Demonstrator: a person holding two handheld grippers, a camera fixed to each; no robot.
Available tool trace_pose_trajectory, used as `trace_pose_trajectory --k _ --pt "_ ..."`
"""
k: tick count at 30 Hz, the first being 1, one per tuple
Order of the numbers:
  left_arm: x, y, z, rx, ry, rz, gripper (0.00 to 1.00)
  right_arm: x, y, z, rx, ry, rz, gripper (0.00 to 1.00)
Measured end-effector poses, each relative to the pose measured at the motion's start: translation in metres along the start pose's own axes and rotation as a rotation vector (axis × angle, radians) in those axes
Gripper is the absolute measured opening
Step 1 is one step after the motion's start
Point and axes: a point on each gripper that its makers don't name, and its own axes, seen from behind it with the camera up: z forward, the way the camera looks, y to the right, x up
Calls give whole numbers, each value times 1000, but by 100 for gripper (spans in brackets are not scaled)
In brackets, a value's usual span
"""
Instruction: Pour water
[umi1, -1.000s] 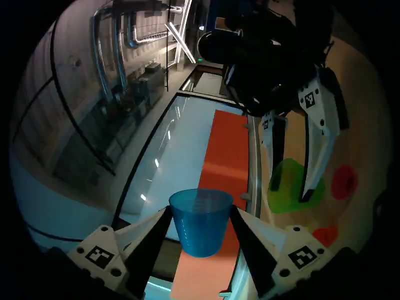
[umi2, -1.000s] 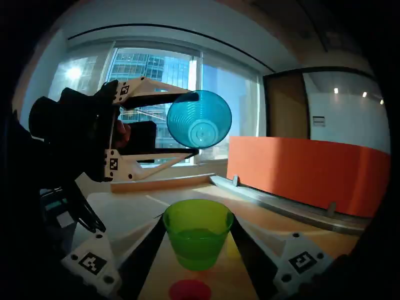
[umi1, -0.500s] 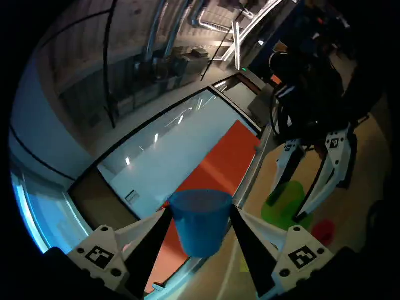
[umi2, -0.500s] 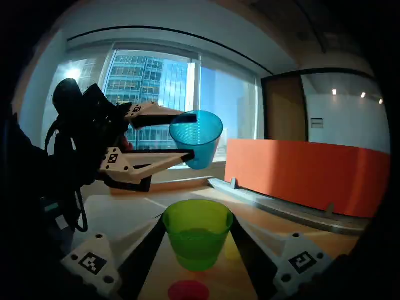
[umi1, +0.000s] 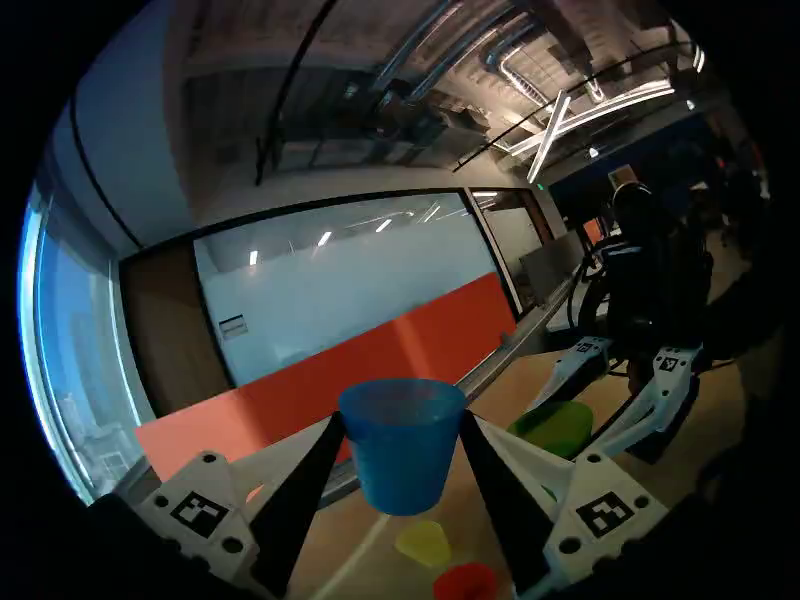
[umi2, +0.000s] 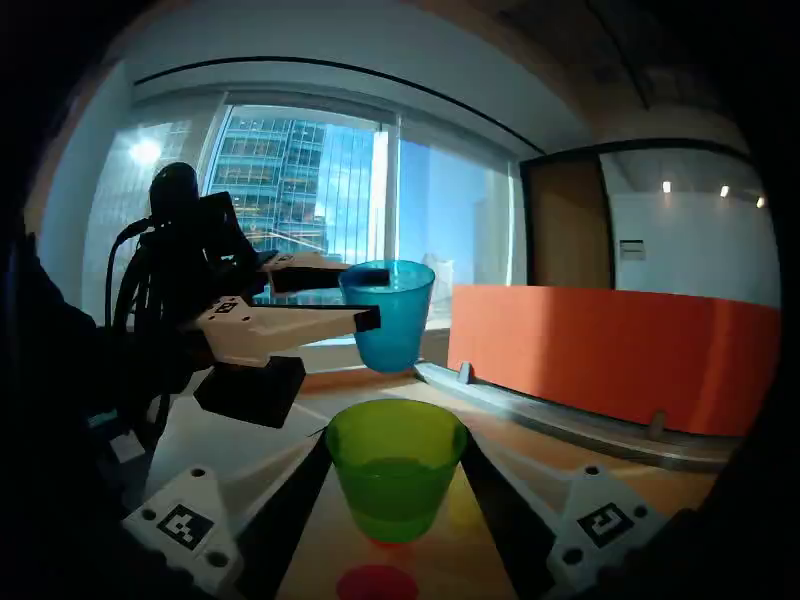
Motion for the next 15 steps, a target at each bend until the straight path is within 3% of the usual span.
trace_pose_trajectory --k 6,15 --pt "-5 -1 2 -17 -6 -102 84 2 1 -2 -7 2 -3 91" --pt "-9 -4 5 -29 -16 -181 84 6 3 -4 -16 5 -6 91"
